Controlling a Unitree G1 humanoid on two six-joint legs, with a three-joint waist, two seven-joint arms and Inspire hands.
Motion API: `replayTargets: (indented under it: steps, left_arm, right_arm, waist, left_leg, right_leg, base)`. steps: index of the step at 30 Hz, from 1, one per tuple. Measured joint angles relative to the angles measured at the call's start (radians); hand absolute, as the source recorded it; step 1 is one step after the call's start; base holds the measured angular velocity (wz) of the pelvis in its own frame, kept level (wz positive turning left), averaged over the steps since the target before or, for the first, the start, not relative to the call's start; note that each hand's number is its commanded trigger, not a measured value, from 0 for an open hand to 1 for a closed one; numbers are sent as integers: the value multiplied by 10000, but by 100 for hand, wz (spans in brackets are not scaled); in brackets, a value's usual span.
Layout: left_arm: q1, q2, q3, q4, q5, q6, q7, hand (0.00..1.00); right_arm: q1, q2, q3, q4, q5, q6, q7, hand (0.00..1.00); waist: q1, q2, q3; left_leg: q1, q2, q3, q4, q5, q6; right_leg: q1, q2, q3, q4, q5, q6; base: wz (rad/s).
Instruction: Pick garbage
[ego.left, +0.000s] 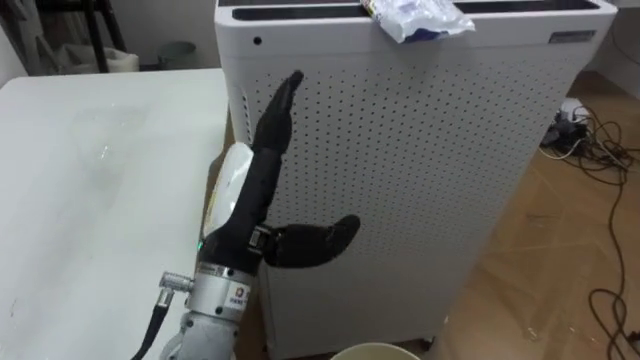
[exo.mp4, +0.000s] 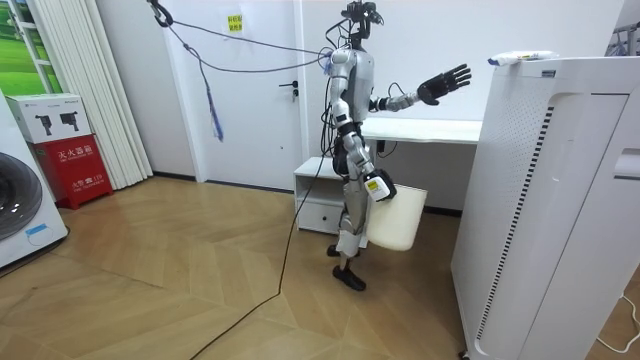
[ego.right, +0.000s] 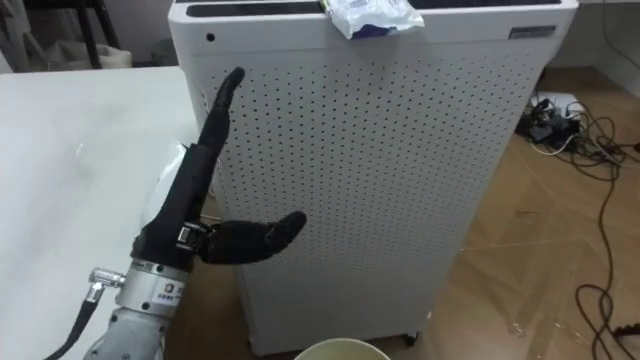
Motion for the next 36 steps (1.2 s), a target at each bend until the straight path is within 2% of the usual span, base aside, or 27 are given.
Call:
replayTargets:
  steps: [3,6,8,9,10,11,12,13,14,15,16,17,18,19,20,21,23,24,26,27,28,29,30,31,33,35,36]
  left_arm:
    - [-2,-36,346,-80,499,0,461,0]
    - [-14,-37,655,-219,924,-3,1044,0]
    - [-10,-15,881,-411,1385,-3,1256,0]
    - [-11,-12,912,-474,1458,-3,1270,0]
    - [-18,55,918,-576,1486,-3,1330,0]
    - [-17,76,903,-589,1494,-2,1377,0]
    - [-17,81,879,-655,1551,3,1424,0]
    - [-16,131,868,-736,1657,-1,1434,0]
    - [-12,156,894,-748,1713,-12,1452,0]
    - [-14,144,921,-748,1720,-21,1462,0]
    - [-23,142,1015,-740,1724,-166,1568,0]
    - [-24,145,1025,-734,1762,-225,1699,0]
    - [-15,145,1033,-731,1943,-291,1941,0]
    - [-20,152,1049,-736,2068,-346,2090,0]
    - [-19,170,1063,-735,2121,-426,2170,0]
    - [-19,168,1069,-735,2118,-456,2174,0]
    - [-15,170,1121,-731,2177,-534,2287,0]
    - [-15,167,1154,-732,2198,-549,2303,0]
    - [-16,169,1447,-810,2619,-576,2323,0]
    - [-16,190,1503,-851,2730,-578,2348,0]
    - [-16,209,1618,-904,2984,-579,2455,0]
    - [-14,232,1655,-962,3081,-579,2522,0]
    - [7,266,1710,-1145,3234,-581,2595,0]
    - [15,278,1720,-1282,3390,-585,2657,0]
    - [-30,291,1738,-1420,3720,-587,2755,0]
    - [-72,307,1849,-1622,4205,-649,2815,0]
    - [-95,332,1858,-1642,4307,-671,2847,0]
  right_arm:
    - [2,-17,-2,32,-16,0,50,100]
    - [0,0,0,32,-63,0,173,100]
    - [21,5,58,37,-49,3,331,100]
    - [34,12,82,39,-49,3,349,100]
    - [44,48,155,41,-49,12,343,100]
    - [45,47,196,40,-50,19,353,100]
    - [46,-18,271,28,-55,16,337,100]
    - [82,-80,327,30,-83,16,327,100]
    - [191,-141,339,36,-221,18,324,100]
    - [244,-198,339,38,-314,20,323,100]
    - [275,-313,338,40,-360,21,292,100]
    - [271,-377,338,39,-360,21,257,100]
    - [263,-459,334,39,-392,23,156,100]
    - [262,-510,335,40,-404,26,71,100]
    - [264,-556,340,85,-416,34,22,100]
    - [265,-576,341,101,-413,75,17,100]
    - [265,-650,362,100,-388,207,16,100]
    - [266,-650,363,101,-398,241,15,100]
    - [260,-652,371,99,-439,414,13,100]
    - [261,-651,374,100,-439,450,18,100]
    - [275,-634,382,99,-439,487,32,100]
    - [274,-618,381,92,-449,487,35,100]
    - [273,-614,379,27,-516,487,38,100]
    - [274,-616,377,-48,-644,486,39,100]
    - [246,-649,366,-166,-800,478,22,100]
    - [254,-627,364,-257,-887,478,19,100]
    - [257,-630,364,-319,-910,478,18,100]
  waist:
    - [6,-19,1]
    - [24,-43,11]
    - [63,-61,2]
    - [58,-75,-13]
    - [-1,-158,-21]
    - [-3,-198,-42]
    - [36,-173,-60]
    - [59,-131,-62]
    - [94,-133,-60]
    - [101,-159,-52]
    - [91,-142,-73]
    - [93,-134,-75]
    - [217,-150,-65]
    - [399,-148,-65]
    - [406,-128,-74]
    - [433,-129,-74]
    - [738,-75,-106]
    - [804,-31,-133]
    - [1004,59,-190]
    - [1016,62,-184]
    - [1044,68,-187]
    - [1053,33,-174]
    - [1090,-28,-137]
    - [1107,-90,-125]
    - [1125,-79,-125]
    - [1161,-76,-129]
    - [1166,-72,-132]
  left_leg:
    - [131,53,77,22,-38,-66]
    - [251,326,425,408,-297,-256]
    - [173,831,735,1318,-796,-555]
    - [110,972,775,1672,-925,-633]
    - [-232,1316,797,2712,-1029,-758]
    - [-521,1496,734,3472,-994,-784]
    - [-1247,1944,229,5245,-694,-782]
    - [-1916,2172,-459,6666,-67,-741]
    - [-2427,2191,-1108,7640,741,-628]
    - [-2640,2119,-1374,7871,851,-627]
    - [-3055,1898,-1712,7967,751,-536]
    - [-3282,1795,-1826,7884,745,-529]
    - [-3608,1468,-1976,7411,744,-532]
    - [-3875,1131,-2084,6639,763,-565]
    - [-4090,757,-2364,5621,779,-592]
    - [-4121,593,-2544,5041,806,-635]
    - [-4083,66,-3042,2854,1109,-945]
    - [-4076,-11,-3183,2447,1189,-983]
    - [-3990,-230,-3675,1268,1734,-883]
    - [-3896,-276,-3734,1123,1946,-830]
    - [-3683,-416,-3813,998,2259,-653]
    - [-3603,-493,-3803,959,2338,-587]
    - [-3501,-629,-3769,965,2526,-393]
    - [-3454,-757,-3673,1057,2481,-304]
    - [-3538,-885,-3570,1328,2184,-156]
    - [-3526,-1093,-3492,1704,1710,11]
    - [-3517,-1131,-3460,1777,1604,52]
  right_leg:
    - [1,22,-91,179,-120,-109]
    - [6,143,-228,411,-323,-297]
    - [19,347,-417,697,-719,-539]
    - [-4,397,-414,815,-864,-619]
    - [-62,500,-325,1054,-1179,-718]
    - [-96,561,-251,1165,-1287,-744]
    - [-130,732,-140,1399,-1441,-898]
    - [-27,905,-22,1546,-1545,-1085]
    - [228,1004,171,1663,-1650,-1173]
    - [284,1028,255,1701,-1712,-1208]
    - [318,1043,445,1768,-1778,-1248]
    - [317,1043,536,1763,-1791,-1270]
    - [314,1039,894,1753,-1795,-1276]
    - [315,1008,1134,1708,-1797,-1297]
    - [369,1026,1291,1614,-1801,-1302]
    - [408,1029,1390,1570,-1805,-1299]
    - [447,1123,1890,1508,-1867,-1265]
    - [464,1170,1984,1480,-1879,-1257]
    - [580,1302,2237,1406,-2037,-1183]
    - [638,1305,2287,1404,-2104,-1151]
    - [720,1243,2345,1393,-2239,-1050]
    - [773,1166,2348,1394,-2330,-1001]
    - [863,1029,2338,1380,-2475,-890]
    - [956,858,2283,1261,-2550,-784]
    - [1083,674,2197,1091,-2625,-641]
    - [1235,380,1991,1143,-2774,-389]
    - [1241,310,1933,1254,-2815,-315]
  base:
    - [-8]
    - [-34]
    - [-47]
    - [-37]
    - [-24]
    - [-34]
    - [-46]
    - [-58]
    - [-46]
    - [-40]
    - [-32]
    - [-58]
    - [-77]
    - [-80]
    - [-55]
    - [-48]
    - [-60]
    - [-59]
    - [-44]
    - [-25]
    - [-16]
    - [-19]
    - [-12]
    - [-10]
    - [-3]
    - [-2]
    - [0]
